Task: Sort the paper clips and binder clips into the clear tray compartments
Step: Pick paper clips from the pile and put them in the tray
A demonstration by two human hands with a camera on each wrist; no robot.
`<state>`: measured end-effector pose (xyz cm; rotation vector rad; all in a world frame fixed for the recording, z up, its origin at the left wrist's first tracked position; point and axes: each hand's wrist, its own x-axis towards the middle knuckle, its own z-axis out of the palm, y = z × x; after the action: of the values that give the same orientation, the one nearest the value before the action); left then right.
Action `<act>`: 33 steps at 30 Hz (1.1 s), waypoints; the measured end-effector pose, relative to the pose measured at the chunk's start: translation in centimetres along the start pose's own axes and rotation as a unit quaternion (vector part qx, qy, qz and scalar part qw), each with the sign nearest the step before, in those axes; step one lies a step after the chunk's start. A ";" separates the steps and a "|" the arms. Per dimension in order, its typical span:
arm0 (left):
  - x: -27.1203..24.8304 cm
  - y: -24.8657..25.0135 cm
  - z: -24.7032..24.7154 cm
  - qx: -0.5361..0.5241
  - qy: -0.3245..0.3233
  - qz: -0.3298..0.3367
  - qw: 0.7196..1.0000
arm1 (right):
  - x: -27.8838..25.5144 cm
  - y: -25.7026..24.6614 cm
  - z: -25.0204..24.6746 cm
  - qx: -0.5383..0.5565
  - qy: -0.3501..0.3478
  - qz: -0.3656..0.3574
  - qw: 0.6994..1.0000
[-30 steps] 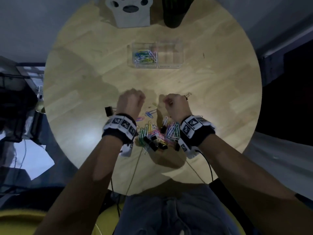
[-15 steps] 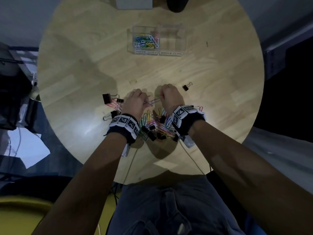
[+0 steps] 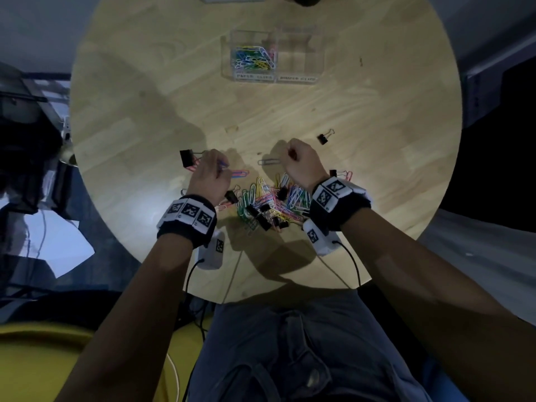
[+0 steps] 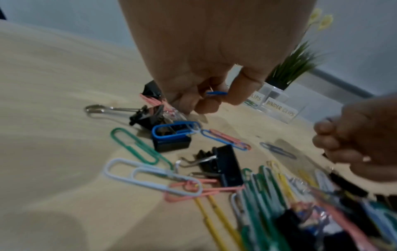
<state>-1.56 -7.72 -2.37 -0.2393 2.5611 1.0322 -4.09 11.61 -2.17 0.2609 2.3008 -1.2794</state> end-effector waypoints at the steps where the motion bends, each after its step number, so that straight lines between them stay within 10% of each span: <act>1: -0.1 0.0 -0.1 0.033 -0.004 0.020 0.999 | 0.1 -0.3 0.1 -0.020 -0.019 -0.009 1.000; 6: 0.0 0.0 0.0 0.172 -0.043 0.060 0.982 | 0.6 -1.5 0.7 -0.105 -0.047 -0.053 0.992; 16: 0.8 0.6 0.3 0.259 -0.070 0.104 0.958 | 1.0 -2.1 1.0 -0.425 -0.145 -0.189 0.873; 22: 0.9 0.7 0.2 0.215 -0.068 0.097 0.969 | 0.6 -0.8 -1.7 -0.097 0.017 -0.104 0.990; 28: 1.2 1.0 0.3 0.187 -0.080 0.054 0.978 | -0.2 1.2 -5.1 0.138 0.098 0.141 0.975; 30: 1.3 1.1 0.3 0.202 -0.089 0.060 0.974 | -1.4 1.3 -5.0 0.083 0.056 0.136 0.986; 33: 1.1 1.3 0.4 0.222 -0.089 0.080 0.968 | -3.0 1.3 -3.5 -0.215 -0.029 -0.056 0.974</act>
<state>-2.80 -6.53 -2.30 0.1734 2.5906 0.4774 -2.14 15.49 -0.05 -0.0560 2.4957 -0.7911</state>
